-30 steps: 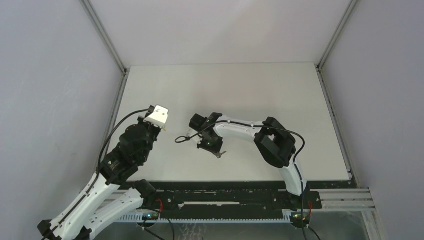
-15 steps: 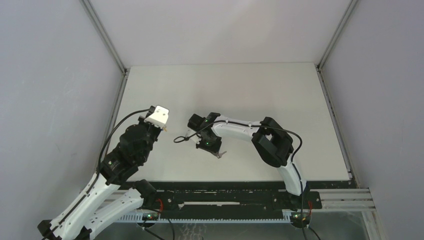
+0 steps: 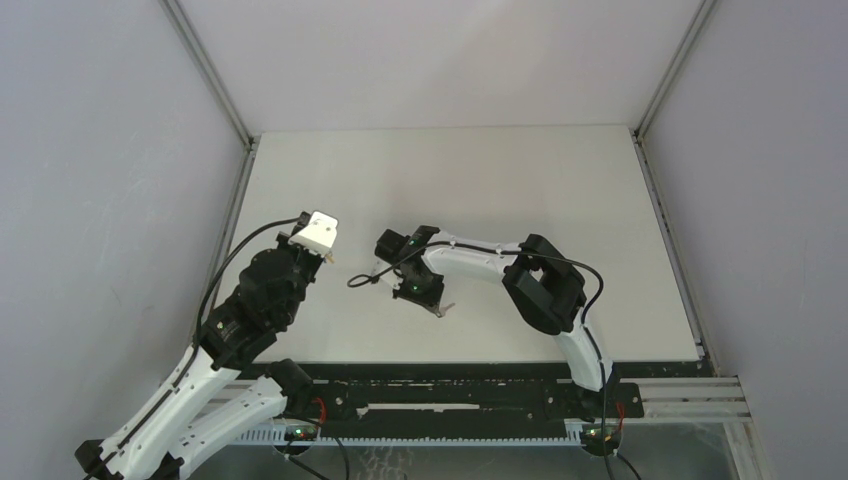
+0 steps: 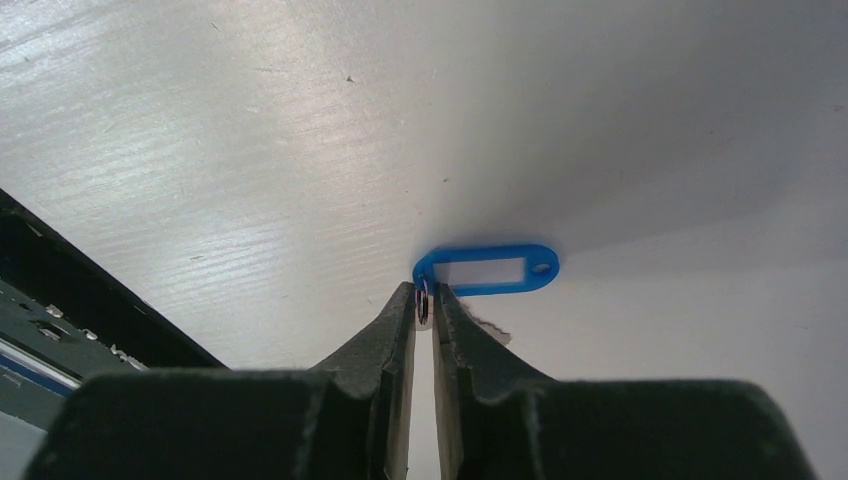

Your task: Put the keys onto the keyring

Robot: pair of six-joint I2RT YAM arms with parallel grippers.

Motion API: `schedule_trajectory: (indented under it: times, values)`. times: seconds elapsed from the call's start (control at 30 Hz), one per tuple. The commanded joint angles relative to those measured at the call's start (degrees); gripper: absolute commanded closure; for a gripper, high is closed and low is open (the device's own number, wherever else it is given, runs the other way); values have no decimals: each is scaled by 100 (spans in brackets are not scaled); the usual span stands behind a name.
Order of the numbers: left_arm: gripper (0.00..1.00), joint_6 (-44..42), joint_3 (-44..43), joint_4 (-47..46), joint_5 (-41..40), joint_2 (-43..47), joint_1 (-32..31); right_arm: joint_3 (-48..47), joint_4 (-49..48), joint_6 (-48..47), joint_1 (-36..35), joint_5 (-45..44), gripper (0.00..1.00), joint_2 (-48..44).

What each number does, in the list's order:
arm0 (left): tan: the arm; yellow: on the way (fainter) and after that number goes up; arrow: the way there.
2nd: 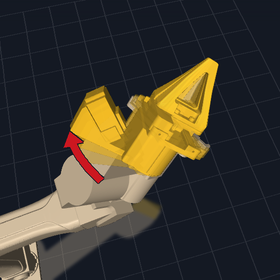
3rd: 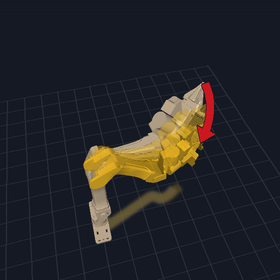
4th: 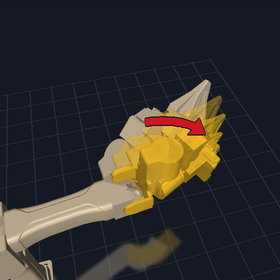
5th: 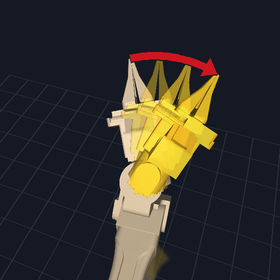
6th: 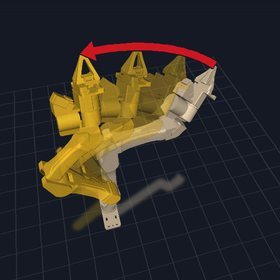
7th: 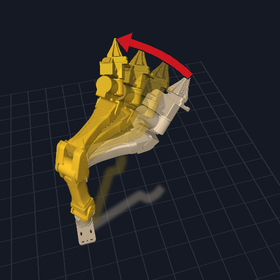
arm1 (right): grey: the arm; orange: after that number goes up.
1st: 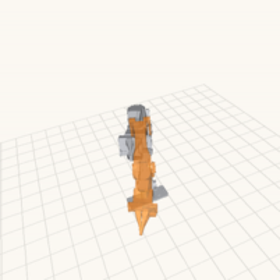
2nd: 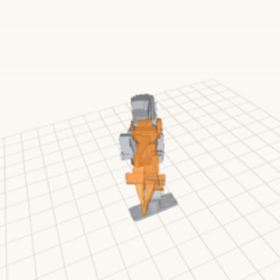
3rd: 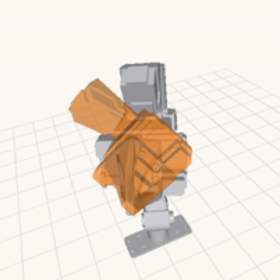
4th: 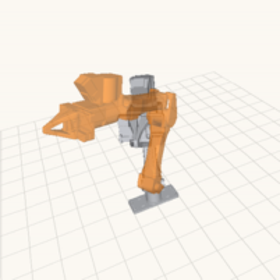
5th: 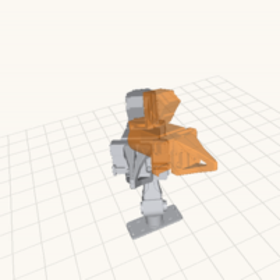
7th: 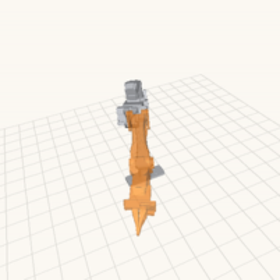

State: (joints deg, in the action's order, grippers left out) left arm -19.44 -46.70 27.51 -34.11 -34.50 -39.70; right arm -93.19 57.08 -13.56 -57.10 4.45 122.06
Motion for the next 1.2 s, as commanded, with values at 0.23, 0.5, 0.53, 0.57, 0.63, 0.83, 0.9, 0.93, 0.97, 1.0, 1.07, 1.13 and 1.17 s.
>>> schedule_trajectory:
  times: [0.23,0.5,0.53,0.57,0.63,0.83,0.9,0.93,0.97,1.0,1.07,1.13,1.17]
  values:
    - [100,93,-5,-347,70,11,36,-191,88,-46,-76,-187,88,-86]
    - [100,94,-6,-344,82,13,41,-200,117,-36,-91,-225,87,-101]
    - [100,95,-6,-343,81,12,40,-208,119,-41,-97,-225,87,-112]
    - [100,95,-3,-345,81,9,40,-201,120,-33,-96,-233,86,-131]
    - [100,96,-3,-343,88,9,42,-191,121,-28,-104,-238,86,-170]
    - [100,85,2,-343,97,14,42,-191,150,-29,-123,-239,85,-185]
    - [100,87,-1,-345,97,19,42,-191,154,-24,-118,-249,85,-178]
    - [100,94,-5,-344,102,16,42,-191,154,-24,-125,-247,85,-182]
    - [100,90,1,-349,104,15,44,-191,161,-23,-126,-243,85,-175]
    - [100,85,-5,-344,106,20,42,-195,171,-15,-128,-257,86,-172]
    - [100,92,-4,-343,106,16,41,-191,195,-12,-134,-287,86,-186]
    - [100,89,0,-345,106,15,41,-191,190,2,-138,-328,86,-205]
    - [100,87,-1,-343,117,19,40,-191,197,5,-136,-336,86,-214]
